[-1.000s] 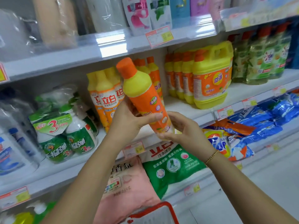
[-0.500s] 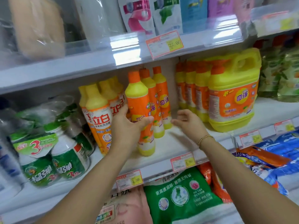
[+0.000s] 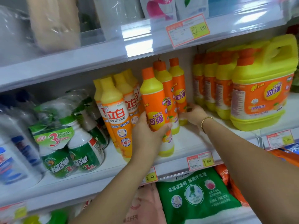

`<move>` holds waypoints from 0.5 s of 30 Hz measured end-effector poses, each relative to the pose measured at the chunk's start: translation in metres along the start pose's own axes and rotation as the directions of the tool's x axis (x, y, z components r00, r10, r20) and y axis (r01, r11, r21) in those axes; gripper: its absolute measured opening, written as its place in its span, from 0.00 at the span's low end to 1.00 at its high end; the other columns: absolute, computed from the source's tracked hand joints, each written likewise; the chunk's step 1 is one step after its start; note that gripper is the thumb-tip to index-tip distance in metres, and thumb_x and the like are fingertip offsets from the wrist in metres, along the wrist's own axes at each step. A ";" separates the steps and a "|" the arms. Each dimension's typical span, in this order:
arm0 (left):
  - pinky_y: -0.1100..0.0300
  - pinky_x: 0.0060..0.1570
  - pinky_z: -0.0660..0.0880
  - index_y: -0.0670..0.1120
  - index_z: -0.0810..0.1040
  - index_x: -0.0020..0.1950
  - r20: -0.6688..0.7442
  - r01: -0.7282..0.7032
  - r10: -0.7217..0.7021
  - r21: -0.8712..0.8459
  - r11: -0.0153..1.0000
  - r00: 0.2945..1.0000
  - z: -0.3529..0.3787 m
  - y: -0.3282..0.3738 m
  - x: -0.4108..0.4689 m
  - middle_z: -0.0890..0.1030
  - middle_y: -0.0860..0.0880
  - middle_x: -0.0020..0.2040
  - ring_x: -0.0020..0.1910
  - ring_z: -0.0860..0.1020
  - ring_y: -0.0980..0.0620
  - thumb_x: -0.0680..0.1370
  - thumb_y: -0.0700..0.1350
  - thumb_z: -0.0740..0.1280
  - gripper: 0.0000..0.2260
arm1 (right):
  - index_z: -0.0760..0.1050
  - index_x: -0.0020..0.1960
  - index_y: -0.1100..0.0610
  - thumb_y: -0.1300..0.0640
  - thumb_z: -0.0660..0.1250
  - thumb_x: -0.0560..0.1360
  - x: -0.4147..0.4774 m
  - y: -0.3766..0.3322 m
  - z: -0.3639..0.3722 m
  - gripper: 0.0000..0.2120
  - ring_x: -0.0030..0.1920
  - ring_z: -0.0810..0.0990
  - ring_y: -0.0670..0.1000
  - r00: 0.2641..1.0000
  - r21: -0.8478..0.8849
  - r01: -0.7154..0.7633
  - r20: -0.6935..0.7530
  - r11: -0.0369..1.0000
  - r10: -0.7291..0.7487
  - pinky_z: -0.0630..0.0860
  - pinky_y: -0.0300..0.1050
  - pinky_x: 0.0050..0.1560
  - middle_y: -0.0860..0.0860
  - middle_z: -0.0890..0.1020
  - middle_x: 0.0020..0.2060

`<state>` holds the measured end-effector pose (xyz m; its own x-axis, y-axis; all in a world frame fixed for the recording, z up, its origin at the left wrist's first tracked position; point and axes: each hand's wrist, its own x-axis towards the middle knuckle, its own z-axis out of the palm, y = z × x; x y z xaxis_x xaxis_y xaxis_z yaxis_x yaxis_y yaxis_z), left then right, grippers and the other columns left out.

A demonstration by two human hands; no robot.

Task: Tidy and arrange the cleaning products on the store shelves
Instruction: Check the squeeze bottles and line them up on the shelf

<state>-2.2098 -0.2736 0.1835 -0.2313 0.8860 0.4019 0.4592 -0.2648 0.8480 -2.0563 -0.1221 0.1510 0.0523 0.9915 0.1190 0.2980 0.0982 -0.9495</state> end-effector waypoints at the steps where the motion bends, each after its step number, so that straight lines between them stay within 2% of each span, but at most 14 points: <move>1: 0.57 0.55 0.77 0.49 0.73 0.66 0.013 0.011 -0.011 0.007 1.000 1.000 -0.001 0.001 -0.002 0.80 0.52 0.59 0.53 0.79 0.55 0.69 0.46 0.77 0.26 | 0.72 0.63 0.59 0.59 0.77 0.66 -0.002 -0.001 -0.001 0.28 0.53 0.78 0.55 0.998 -0.080 0.016 -0.056 0.997 -0.021 0.74 0.45 0.52 0.53 0.80 0.54; 3: 0.65 0.50 0.75 0.49 0.73 0.67 0.044 0.033 -0.034 0.032 0.999 0.998 -0.005 0.003 -0.004 0.80 0.53 0.59 0.51 0.78 0.57 0.70 0.46 0.76 0.26 | 0.72 0.63 0.59 0.56 0.78 0.65 -0.012 -0.003 -0.005 0.29 0.54 0.79 0.57 0.987 -0.173 0.048 -0.142 0.984 -0.073 0.74 0.46 0.52 0.56 0.80 0.55; 5: 0.74 0.42 0.71 0.47 0.73 0.67 0.065 0.055 -0.061 0.087 0.995 0.996 -0.010 0.006 -0.005 0.78 0.54 0.56 0.47 0.76 0.60 0.71 0.46 0.76 0.26 | 0.71 0.63 0.58 0.55 0.78 0.65 -0.023 -0.002 -0.013 0.30 0.56 0.78 0.58 0.978 -0.193 0.064 -0.181 0.979 -0.100 0.73 0.48 0.55 0.56 0.80 0.56; 6: 0.76 0.38 0.70 0.46 0.73 0.66 0.071 0.067 -0.075 0.111 0.992 0.995 -0.012 0.008 -0.006 0.78 0.54 0.55 0.44 0.76 0.60 0.71 0.47 0.75 0.25 | 0.71 0.63 0.57 0.54 0.78 0.65 -0.027 -0.003 -0.018 0.29 0.56 0.78 0.58 0.977 -0.179 0.057 -0.192 0.982 -0.092 0.73 0.49 0.56 0.56 0.80 0.56; 7: 0.75 0.38 0.70 0.46 0.74 0.65 0.077 0.079 -0.090 0.132 0.988 0.993 -0.013 0.010 -0.006 0.79 0.53 0.56 0.44 0.76 0.60 0.71 0.47 0.75 0.25 | 0.72 0.62 0.56 0.54 0.78 0.66 -0.034 -0.005 -0.024 0.28 0.55 0.78 0.57 0.977 -0.149 0.049 -0.196 0.988 -0.078 0.74 0.49 0.58 0.55 0.79 0.55; 9: 0.69 0.43 0.71 0.46 0.75 0.65 0.083 0.086 -0.103 0.185 0.979 0.991 -0.015 0.015 -0.008 0.80 0.51 0.59 0.48 0.78 0.56 0.72 0.48 0.75 0.23 | 0.74 0.59 0.54 0.55 0.76 0.68 -0.047 -0.013 -0.034 0.22 0.51 0.79 0.55 0.987 0.007 0.029 -0.157 1.000 -0.027 0.76 0.51 0.58 0.54 0.80 0.53; 11: 0.63 0.48 0.69 0.46 0.74 0.66 0.086 0.089 -0.112 0.236 0.968 0.990 -0.017 0.022 -0.015 0.79 0.50 0.61 0.54 0.78 0.52 0.73 0.48 0.73 0.23 | 0.74 0.51 0.53 0.59 0.74 0.70 -0.066 -0.025 -0.041 0.13 0.45 0.80 0.53 0.998 0.190 -0.005 -0.057 0.982 0.016 0.79 0.50 0.49 0.54 0.81 0.49; 13: 0.63 0.49 0.67 0.47 0.74 0.67 0.085 0.059 -0.081 0.226 0.972 0.993 -0.022 0.029 -0.025 0.79 0.53 0.57 0.54 0.77 0.52 0.74 0.48 0.72 0.22 | 0.73 0.46 0.53 0.60 0.71 0.72 -0.088 -0.037 -0.045 0.08 0.40 0.80 0.52 0.998 0.274 -0.052 0.053 0.960 0.038 0.78 0.46 0.40 0.54 0.80 0.44; 15: 0.64 0.51 0.66 0.47 0.73 0.68 0.098 0.035 -0.052 0.171 0.985 0.994 -0.027 0.038 -0.040 0.76 0.55 0.54 0.53 0.75 0.56 0.75 0.48 0.71 0.22 | 0.74 0.47 0.53 0.60 0.70 0.73 -0.112 -0.045 -0.048 0.06 0.39 0.81 0.52 0.991 0.304 -0.077 0.128 0.949 0.039 0.79 0.47 0.39 0.54 0.81 0.43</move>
<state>-2.2059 -0.3296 0.2083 -0.1696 0.9316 0.3214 0.5907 -0.1649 0.7899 -2.0296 -0.2417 0.1940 -0.0587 0.9973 0.0435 -0.0111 0.0429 -0.9990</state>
